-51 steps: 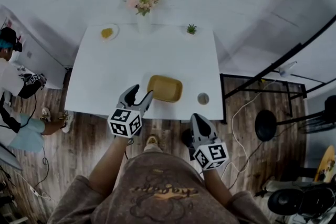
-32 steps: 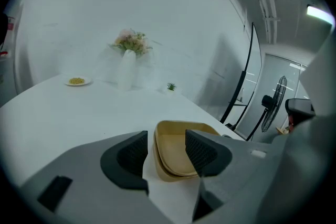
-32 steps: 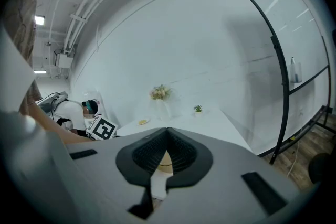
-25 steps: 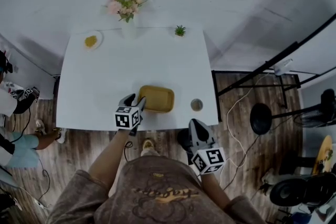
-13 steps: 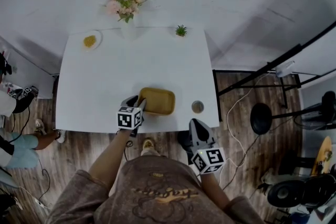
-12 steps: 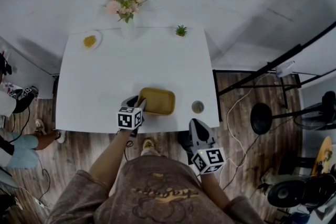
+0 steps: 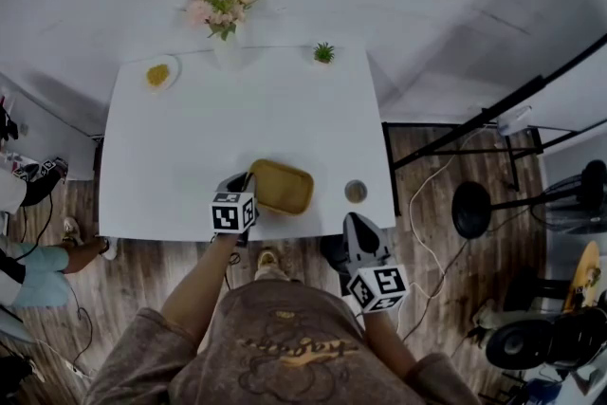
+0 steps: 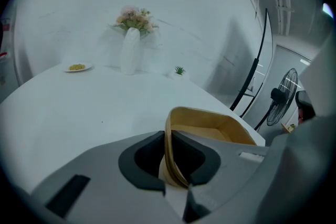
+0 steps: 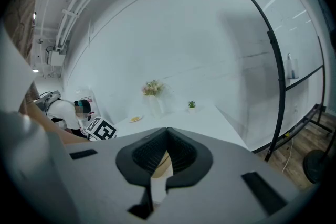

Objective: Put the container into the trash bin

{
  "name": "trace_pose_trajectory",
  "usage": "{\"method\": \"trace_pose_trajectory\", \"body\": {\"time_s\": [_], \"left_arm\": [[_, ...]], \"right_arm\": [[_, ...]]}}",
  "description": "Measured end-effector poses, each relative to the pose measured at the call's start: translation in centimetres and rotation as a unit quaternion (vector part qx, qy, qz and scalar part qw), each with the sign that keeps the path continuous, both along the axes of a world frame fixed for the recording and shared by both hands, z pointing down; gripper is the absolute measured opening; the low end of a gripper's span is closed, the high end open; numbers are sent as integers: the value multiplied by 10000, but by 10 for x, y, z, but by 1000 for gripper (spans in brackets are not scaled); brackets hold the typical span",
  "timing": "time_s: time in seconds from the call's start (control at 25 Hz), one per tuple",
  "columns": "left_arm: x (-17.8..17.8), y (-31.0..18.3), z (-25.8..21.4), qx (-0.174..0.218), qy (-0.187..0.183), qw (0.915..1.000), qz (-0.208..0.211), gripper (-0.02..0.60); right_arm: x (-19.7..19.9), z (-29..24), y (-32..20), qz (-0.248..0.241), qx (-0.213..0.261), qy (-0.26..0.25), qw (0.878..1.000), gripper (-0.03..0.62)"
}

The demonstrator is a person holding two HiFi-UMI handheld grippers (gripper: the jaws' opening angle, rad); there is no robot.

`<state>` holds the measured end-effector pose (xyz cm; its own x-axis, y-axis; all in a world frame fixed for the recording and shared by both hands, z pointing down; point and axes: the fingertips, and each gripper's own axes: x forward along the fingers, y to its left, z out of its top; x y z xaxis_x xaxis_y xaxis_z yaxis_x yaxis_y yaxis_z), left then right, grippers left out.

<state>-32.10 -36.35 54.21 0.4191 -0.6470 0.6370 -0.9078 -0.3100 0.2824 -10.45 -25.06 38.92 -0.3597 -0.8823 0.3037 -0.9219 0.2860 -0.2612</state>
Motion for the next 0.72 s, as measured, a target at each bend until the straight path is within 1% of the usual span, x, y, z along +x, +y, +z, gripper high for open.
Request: {"method": "trace_pose_trajectory", "body": {"time_s": [0.28, 0.44, 0.72], "left_arm": [[0, -2, -4, 37, 20, 10000, -31, 26], [0, -6, -13, 166, 3, 9999, -19, 25], [4, -11, -38, 427, 136, 9990, 28, 20]], "right_arm": [[2, 2, -1, -25, -3, 21, 10000, -8], [2, 1, 0, -39, 16, 5, 10000, -6], [10, 1, 2, 81, 52, 23, 10000, -6]]}}
